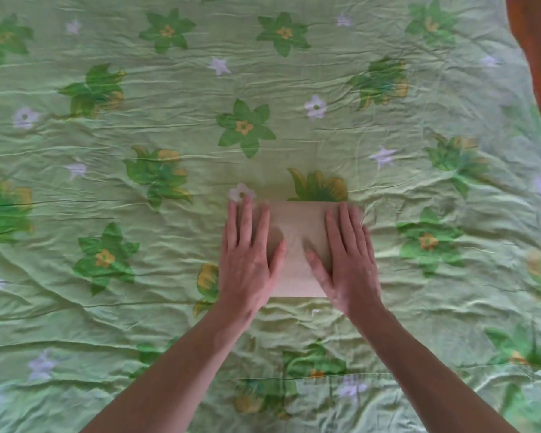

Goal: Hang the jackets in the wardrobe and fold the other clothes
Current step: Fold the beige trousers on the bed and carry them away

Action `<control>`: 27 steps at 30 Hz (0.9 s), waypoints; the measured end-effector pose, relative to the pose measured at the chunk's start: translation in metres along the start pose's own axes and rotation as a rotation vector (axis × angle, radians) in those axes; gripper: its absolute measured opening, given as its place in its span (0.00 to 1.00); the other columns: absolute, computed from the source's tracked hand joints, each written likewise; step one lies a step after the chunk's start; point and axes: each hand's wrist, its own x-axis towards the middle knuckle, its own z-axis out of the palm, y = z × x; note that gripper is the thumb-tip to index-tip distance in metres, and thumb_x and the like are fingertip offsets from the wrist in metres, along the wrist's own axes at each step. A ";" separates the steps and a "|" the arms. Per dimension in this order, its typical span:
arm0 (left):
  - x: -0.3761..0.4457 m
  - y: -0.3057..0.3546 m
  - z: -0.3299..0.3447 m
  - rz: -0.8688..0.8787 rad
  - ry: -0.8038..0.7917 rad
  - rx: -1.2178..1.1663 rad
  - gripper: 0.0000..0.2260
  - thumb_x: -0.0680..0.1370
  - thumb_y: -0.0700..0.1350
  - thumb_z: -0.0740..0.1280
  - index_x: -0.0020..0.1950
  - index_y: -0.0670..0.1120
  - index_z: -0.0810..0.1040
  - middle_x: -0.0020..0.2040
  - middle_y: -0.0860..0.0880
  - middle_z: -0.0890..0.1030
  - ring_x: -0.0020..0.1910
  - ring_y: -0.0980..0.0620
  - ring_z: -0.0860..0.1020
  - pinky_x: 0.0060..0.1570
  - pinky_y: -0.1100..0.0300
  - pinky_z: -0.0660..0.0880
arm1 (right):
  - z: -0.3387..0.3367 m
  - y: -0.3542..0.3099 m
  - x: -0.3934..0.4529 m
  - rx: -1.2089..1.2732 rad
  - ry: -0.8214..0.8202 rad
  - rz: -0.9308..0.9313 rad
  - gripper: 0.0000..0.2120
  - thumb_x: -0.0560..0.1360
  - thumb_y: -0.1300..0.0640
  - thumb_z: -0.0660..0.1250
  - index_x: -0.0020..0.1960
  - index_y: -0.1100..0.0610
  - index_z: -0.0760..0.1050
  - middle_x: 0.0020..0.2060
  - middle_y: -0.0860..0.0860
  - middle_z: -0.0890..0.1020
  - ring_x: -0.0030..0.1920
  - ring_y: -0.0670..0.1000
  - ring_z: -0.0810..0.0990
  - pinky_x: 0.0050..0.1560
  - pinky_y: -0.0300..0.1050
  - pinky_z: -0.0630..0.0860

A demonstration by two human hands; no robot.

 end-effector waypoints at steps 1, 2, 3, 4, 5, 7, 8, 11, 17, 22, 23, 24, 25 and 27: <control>0.003 -0.002 0.004 -0.018 -0.002 0.000 0.31 0.86 0.61 0.51 0.85 0.45 0.59 0.86 0.40 0.48 0.85 0.40 0.44 0.82 0.40 0.55 | 0.003 0.002 0.004 0.014 -0.005 0.004 0.38 0.84 0.34 0.51 0.85 0.56 0.51 0.84 0.55 0.50 0.84 0.54 0.46 0.82 0.60 0.54; 0.006 -0.002 0.007 -0.032 -0.013 0.002 0.32 0.86 0.62 0.51 0.85 0.45 0.59 0.86 0.40 0.47 0.85 0.40 0.43 0.81 0.40 0.55 | 0.006 0.004 0.008 0.026 -0.010 0.009 0.38 0.84 0.34 0.51 0.85 0.56 0.51 0.84 0.54 0.50 0.84 0.54 0.46 0.82 0.61 0.54; 0.009 -0.002 0.009 -0.045 -0.032 0.006 0.32 0.86 0.63 0.50 0.85 0.46 0.58 0.86 0.40 0.46 0.85 0.40 0.43 0.81 0.40 0.55 | 0.007 0.007 0.012 0.035 -0.018 0.016 0.38 0.83 0.34 0.51 0.85 0.56 0.51 0.85 0.54 0.50 0.84 0.54 0.46 0.82 0.61 0.55; 0.012 -0.002 0.011 -0.054 -0.055 0.008 0.32 0.86 0.63 0.50 0.85 0.46 0.57 0.86 0.40 0.45 0.85 0.41 0.42 0.81 0.40 0.56 | 0.008 0.008 0.015 0.040 -0.030 0.021 0.38 0.83 0.34 0.51 0.85 0.55 0.50 0.85 0.53 0.49 0.84 0.53 0.45 0.82 0.61 0.54; 0.014 -0.002 0.010 -0.062 -0.080 0.007 0.32 0.86 0.63 0.49 0.85 0.47 0.56 0.86 0.41 0.44 0.85 0.41 0.42 0.81 0.39 0.56 | 0.009 0.009 0.016 0.047 -0.044 0.026 0.38 0.83 0.34 0.51 0.85 0.55 0.50 0.85 0.53 0.48 0.84 0.53 0.45 0.82 0.61 0.54; 0.016 0.000 0.006 -0.074 -0.135 0.006 0.33 0.85 0.64 0.49 0.86 0.49 0.52 0.86 0.43 0.40 0.85 0.42 0.39 0.81 0.37 0.54 | 0.008 0.009 0.016 0.057 -0.063 0.037 0.39 0.83 0.33 0.51 0.85 0.53 0.48 0.85 0.51 0.47 0.84 0.51 0.44 0.82 0.62 0.54; 0.017 0.002 0.002 -0.096 -0.156 -0.008 0.33 0.85 0.65 0.50 0.86 0.51 0.49 0.86 0.44 0.38 0.84 0.43 0.38 0.81 0.37 0.52 | 0.007 0.008 0.015 0.061 -0.067 0.042 0.39 0.82 0.33 0.51 0.85 0.52 0.47 0.85 0.50 0.47 0.84 0.51 0.44 0.82 0.62 0.54; 0.013 0.019 -0.019 -0.407 -0.120 -0.218 0.41 0.80 0.67 0.62 0.85 0.53 0.46 0.85 0.44 0.46 0.83 0.41 0.50 0.78 0.40 0.58 | 0.000 0.000 0.015 0.113 -0.041 0.134 0.42 0.81 0.30 0.55 0.85 0.50 0.45 0.85 0.50 0.43 0.84 0.52 0.42 0.82 0.62 0.49; 0.000 0.006 -0.048 -0.861 -0.223 -0.615 0.28 0.70 0.66 0.77 0.52 0.47 0.70 0.50 0.43 0.81 0.43 0.46 0.80 0.44 0.43 0.84 | -0.030 -0.020 0.002 0.593 0.091 0.671 0.49 0.72 0.39 0.76 0.83 0.45 0.51 0.77 0.51 0.62 0.74 0.56 0.66 0.72 0.59 0.70; 0.003 -0.005 -0.057 -0.834 -0.419 -0.927 0.30 0.69 0.63 0.80 0.62 0.48 0.76 0.53 0.50 0.84 0.51 0.51 0.83 0.41 0.60 0.78 | -0.045 0.000 0.010 0.592 -0.288 0.822 0.48 0.66 0.30 0.77 0.74 0.53 0.61 0.64 0.52 0.76 0.62 0.58 0.77 0.65 0.58 0.76; 0.003 -0.003 -0.059 -0.828 -0.426 -0.968 0.30 0.70 0.61 0.80 0.63 0.48 0.75 0.54 0.51 0.83 0.52 0.53 0.82 0.41 0.64 0.75 | -0.048 0.005 0.014 0.609 -0.343 0.809 0.48 0.65 0.29 0.76 0.73 0.54 0.62 0.64 0.52 0.77 0.61 0.57 0.78 0.65 0.57 0.76; 0.001 -0.002 -0.059 -0.820 -0.421 -1.008 0.29 0.71 0.59 0.80 0.65 0.48 0.75 0.55 0.51 0.83 0.52 0.54 0.82 0.41 0.66 0.74 | -0.051 0.008 0.016 0.634 -0.393 0.787 0.49 0.65 0.28 0.76 0.73 0.54 0.61 0.63 0.51 0.77 0.60 0.55 0.78 0.65 0.55 0.76; -0.001 0.000 -0.059 -0.805 -0.411 -1.038 0.29 0.71 0.58 0.80 0.66 0.48 0.75 0.56 0.52 0.83 0.52 0.55 0.82 0.40 0.67 0.74 | -0.054 0.011 0.018 0.666 -0.434 0.762 0.49 0.65 0.28 0.76 0.73 0.53 0.60 0.63 0.49 0.77 0.59 0.54 0.79 0.62 0.51 0.77; -0.009 0.002 -0.064 -0.772 -0.395 -1.074 0.27 0.72 0.57 0.79 0.66 0.50 0.75 0.56 0.53 0.84 0.53 0.56 0.83 0.43 0.67 0.76 | -0.061 0.011 0.016 0.767 -0.476 0.737 0.44 0.67 0.32 0.77 0.71 0.52 0.60 0.61 0.47 0.76 0.56 0.48 0.79 0.52 0.40 0.76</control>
